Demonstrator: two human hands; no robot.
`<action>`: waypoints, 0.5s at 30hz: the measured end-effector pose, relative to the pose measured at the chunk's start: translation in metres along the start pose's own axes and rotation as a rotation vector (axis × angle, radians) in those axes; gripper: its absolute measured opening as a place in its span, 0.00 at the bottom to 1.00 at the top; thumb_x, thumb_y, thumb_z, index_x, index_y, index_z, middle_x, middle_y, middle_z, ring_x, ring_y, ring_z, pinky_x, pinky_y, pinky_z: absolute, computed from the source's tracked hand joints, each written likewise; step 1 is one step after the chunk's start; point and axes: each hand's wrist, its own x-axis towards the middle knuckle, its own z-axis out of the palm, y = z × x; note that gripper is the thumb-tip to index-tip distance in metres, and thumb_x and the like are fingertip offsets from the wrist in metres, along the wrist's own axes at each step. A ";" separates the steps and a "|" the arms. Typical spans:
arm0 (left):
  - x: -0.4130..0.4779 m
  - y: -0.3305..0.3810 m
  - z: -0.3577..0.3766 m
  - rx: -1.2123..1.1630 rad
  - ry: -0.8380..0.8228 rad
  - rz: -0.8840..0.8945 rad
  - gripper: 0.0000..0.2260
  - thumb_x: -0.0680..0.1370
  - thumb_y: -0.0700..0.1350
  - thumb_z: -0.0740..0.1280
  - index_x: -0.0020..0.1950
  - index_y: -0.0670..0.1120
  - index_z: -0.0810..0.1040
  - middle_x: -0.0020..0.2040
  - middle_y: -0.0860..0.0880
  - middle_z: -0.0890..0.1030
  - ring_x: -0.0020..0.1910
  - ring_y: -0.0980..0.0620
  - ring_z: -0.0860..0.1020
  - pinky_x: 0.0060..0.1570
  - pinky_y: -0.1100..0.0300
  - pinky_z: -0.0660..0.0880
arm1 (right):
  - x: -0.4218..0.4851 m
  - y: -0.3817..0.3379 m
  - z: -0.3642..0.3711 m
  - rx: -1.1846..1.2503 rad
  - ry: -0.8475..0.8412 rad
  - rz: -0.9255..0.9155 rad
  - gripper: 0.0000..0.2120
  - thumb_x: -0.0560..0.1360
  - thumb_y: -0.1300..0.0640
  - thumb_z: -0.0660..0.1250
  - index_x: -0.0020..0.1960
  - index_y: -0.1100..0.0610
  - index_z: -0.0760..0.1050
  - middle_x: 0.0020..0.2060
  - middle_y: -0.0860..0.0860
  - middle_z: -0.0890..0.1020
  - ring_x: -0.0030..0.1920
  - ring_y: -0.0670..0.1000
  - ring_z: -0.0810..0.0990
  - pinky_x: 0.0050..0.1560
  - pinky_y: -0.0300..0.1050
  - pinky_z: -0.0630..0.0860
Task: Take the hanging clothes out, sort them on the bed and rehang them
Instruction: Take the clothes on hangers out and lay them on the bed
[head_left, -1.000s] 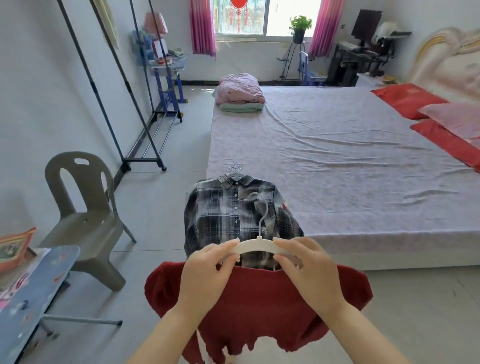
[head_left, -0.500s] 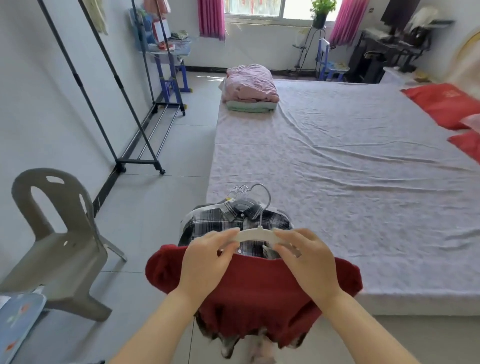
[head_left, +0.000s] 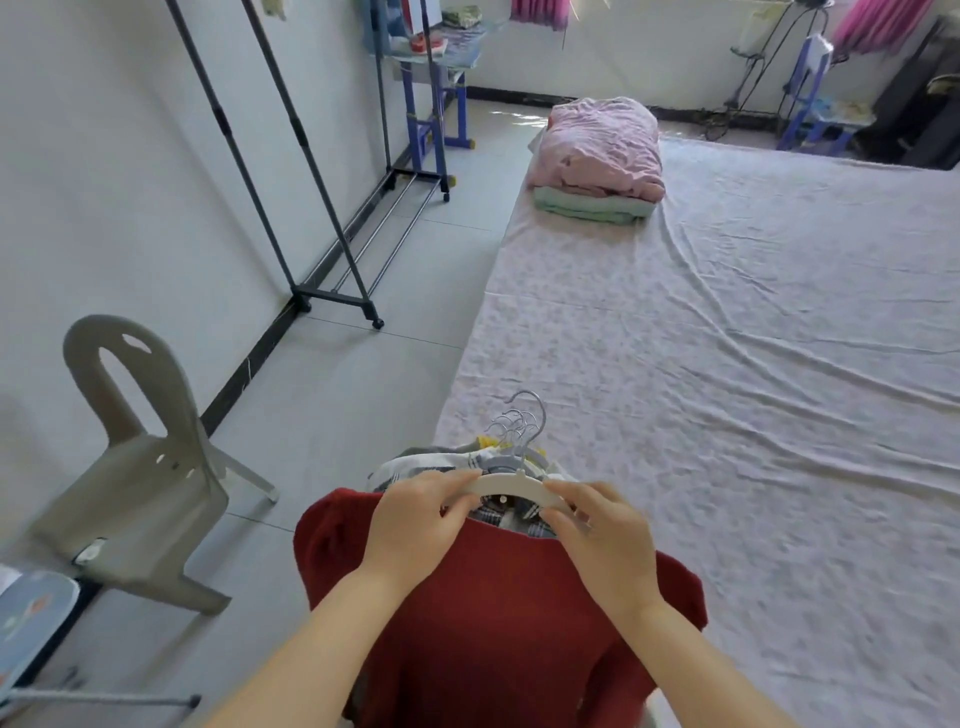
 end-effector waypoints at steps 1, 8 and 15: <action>0.007 -0.002 0.004 0.004 -0.013 -0.014 0.12 0.72 0.43 0.71 0.55 0.51 0.81 0.49 0.52 0.84 0.46 0.53 0.79 0.51 0.57 0.74 | 0.008 0.004 0.004 -0.006 -0.011 0.016 0.14 0.67 0.59 0.75 0.51 0.47 0.82 0.42 0.39 0.77 0.43 0.46 0.77 0.40 0.35 0.72; 0.056 -0.019 0.036 0.075 -0.116 -0.037 0.13 0.75 0.44 0.67 0.58 0.51 0.80 0.53 0.55 0.82 0.51 0.55 0.78 0.53 0.60 0.72 | 0.049 0.039 0.028 -0.026 -0.083 0.107 0.15 0.69 0.56 0.73 0.54 0.45 0.80 0.42 0.40 0.76 0.37 0.37 0.71 0.39 0.27 0.65; 0.083 -0.037 0.064 0.217 -0.167 -0.131 0.18 0.75 0.44 0.65 0.66 0.51 0.73 0.61 0.53 0.77 0.62 0.53 0.72 0.60 0.61 0.62 | 0.078 0.069 0.050 -0.212 -0.353 0.284 0.24 0.74 0.52 0.67 0.68 0.48 0.66 0.60 0.47 0.73 0.58 0.48 0.73 0.49 0.41 0.70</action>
